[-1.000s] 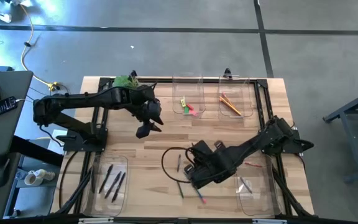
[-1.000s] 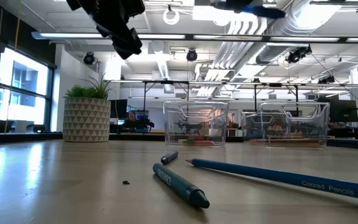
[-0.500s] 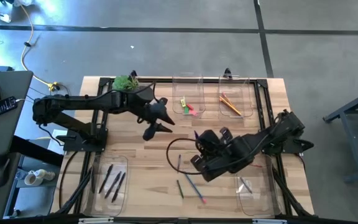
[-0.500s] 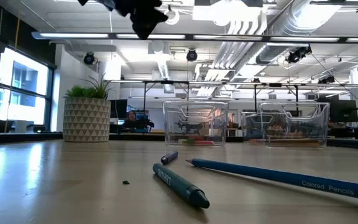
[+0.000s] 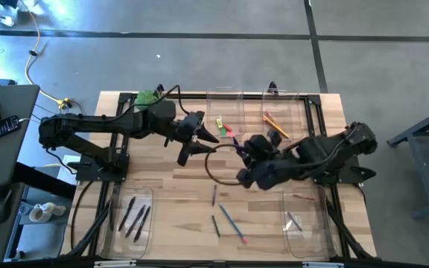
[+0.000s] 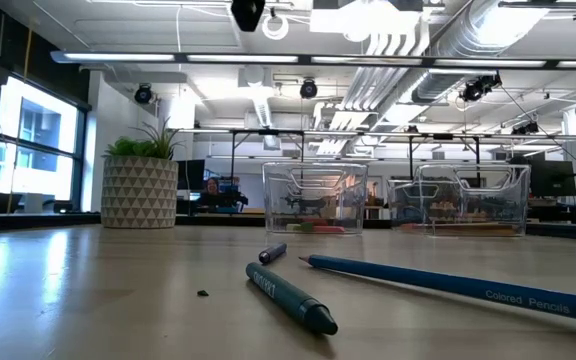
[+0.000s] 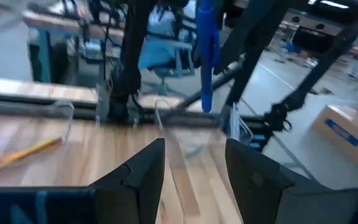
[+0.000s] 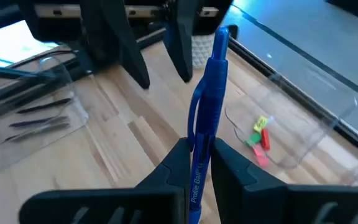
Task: Sort crayons/erasers/pens/pencils in bins
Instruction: Put the blue pen into the bottom left transparent bin
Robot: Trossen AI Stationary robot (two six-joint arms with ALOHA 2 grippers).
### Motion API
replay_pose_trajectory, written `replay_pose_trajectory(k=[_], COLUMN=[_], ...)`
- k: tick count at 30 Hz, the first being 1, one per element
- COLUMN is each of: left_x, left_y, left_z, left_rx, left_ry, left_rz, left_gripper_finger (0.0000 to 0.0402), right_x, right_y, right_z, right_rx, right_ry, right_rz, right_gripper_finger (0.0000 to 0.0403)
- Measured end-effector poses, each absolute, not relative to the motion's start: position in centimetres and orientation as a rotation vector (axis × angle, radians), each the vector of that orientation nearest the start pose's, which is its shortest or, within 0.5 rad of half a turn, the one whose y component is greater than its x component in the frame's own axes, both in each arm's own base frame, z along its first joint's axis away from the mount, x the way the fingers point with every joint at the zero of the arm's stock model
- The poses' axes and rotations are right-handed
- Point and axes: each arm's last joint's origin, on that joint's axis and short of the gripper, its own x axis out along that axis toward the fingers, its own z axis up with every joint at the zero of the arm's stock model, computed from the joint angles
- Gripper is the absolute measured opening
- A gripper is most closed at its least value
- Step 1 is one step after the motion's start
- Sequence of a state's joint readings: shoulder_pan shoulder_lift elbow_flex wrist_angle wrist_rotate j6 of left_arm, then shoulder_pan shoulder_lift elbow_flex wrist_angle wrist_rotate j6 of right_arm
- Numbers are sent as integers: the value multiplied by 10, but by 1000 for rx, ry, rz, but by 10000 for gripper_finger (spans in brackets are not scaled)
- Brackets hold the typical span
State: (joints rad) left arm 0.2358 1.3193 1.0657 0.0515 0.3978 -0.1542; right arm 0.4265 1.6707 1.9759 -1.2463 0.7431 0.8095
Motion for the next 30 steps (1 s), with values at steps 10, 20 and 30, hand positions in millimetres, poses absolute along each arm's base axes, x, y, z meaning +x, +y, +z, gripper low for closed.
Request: replay_pose_trajectory(k=[10, 20, 30], left_x=[300, 301, 301], left_y=[35, 36, 36], left_z=[343, 354, 364], left_rx=[-81, -103, -123], left_ry=[128, 14, -96], left_rz=[73, 88, 79], left_gripper_finger=[158, 158, 158], right_x=[286, 296, 301], right_y=[79, 56, 39], right_z=[453, 458, 460], right_rx=[154, 52, 15], right_ry=[624, 632, 616], right_rz=[-330, -169, -120], right_gripper_finger=[25, 25, 25])
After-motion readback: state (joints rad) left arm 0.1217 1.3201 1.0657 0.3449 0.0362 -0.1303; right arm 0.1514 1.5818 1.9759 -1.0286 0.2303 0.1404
